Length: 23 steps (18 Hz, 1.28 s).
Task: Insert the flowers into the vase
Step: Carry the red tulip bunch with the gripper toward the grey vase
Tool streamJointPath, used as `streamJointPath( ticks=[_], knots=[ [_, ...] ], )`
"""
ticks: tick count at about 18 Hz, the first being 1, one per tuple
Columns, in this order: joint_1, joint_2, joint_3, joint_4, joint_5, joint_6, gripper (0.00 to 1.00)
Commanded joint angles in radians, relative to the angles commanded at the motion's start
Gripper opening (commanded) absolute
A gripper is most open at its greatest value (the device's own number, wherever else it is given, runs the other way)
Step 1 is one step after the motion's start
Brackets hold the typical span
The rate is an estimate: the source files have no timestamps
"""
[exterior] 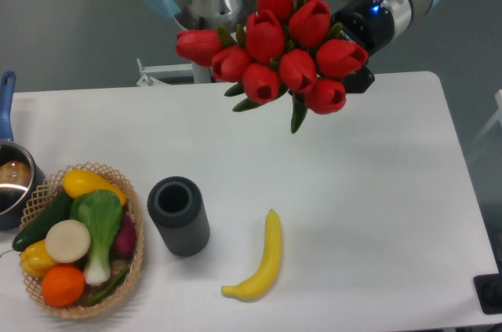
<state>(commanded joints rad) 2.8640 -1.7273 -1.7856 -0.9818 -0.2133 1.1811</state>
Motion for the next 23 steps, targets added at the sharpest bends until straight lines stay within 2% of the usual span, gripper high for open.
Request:
streamJointPath(
  ticks=[2, 12, 16, 20, 23],
  knots=[
    [-0.009, -0.008, -0.003, 0.02, 0.002, 0.005, 0.21],
    [-0.054, -0.026, 0.0, 0.022, 0.002, 0.017, 0.21],
    [-0.133, -0.093, 0.017, 0.057, -0.014, 0.096, 0.21],
    [-0.173, -0.149, -0.005, 0.071, -0.118, 0.173, 0.21],
    [-0.196, -0.159, -0.044, 0.071, -0.147, 0.236, 0.21]
  ],
)
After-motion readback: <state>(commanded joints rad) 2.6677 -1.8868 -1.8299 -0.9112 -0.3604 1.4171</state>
